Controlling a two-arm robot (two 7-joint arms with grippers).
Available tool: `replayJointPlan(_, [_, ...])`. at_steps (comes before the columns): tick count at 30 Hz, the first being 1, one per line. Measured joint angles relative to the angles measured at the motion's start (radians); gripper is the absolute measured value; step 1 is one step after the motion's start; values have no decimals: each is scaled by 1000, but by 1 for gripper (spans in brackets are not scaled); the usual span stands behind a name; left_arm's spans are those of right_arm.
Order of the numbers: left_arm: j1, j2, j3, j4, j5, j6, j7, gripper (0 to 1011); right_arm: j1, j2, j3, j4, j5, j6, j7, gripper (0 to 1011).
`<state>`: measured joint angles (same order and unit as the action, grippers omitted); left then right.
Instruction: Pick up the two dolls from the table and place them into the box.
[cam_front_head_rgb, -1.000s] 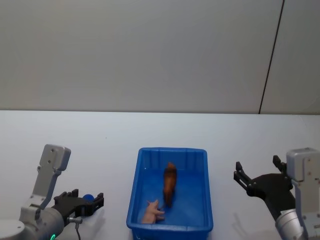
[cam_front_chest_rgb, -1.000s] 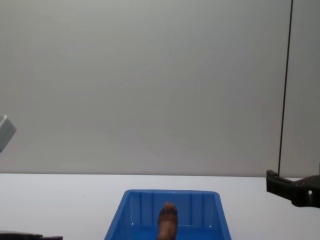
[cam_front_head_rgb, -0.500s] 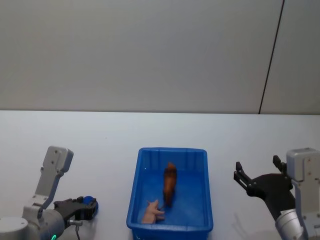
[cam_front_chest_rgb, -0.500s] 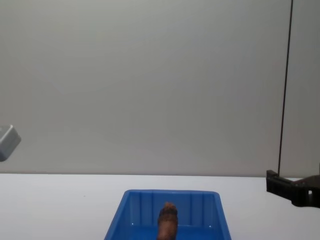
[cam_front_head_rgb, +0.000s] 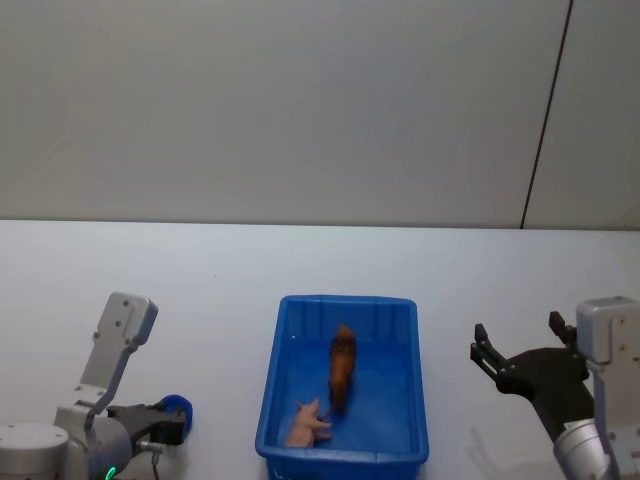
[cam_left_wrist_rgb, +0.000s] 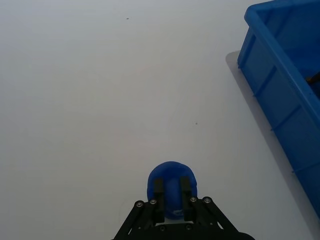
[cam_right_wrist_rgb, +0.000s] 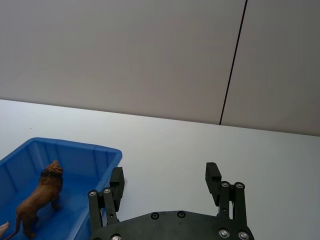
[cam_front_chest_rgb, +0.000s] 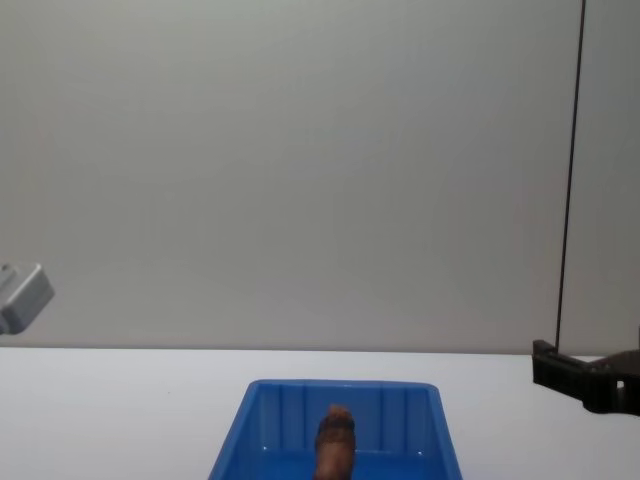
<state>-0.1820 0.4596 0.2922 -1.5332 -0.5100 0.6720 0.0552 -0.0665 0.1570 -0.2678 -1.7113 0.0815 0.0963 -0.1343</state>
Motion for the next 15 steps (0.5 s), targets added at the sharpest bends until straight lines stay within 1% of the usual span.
replayJointPlan(9, [-10, -3, 3, -6, 46, 10, -1, 146, 0, 0, 0, 0, 0, 0, 0, 1001])
replayJointPlan(15, [-15, 0, 4, -24, 83, -18, -14, 113, 0, 0, 0, 0, 0, 0, 0, 1001])
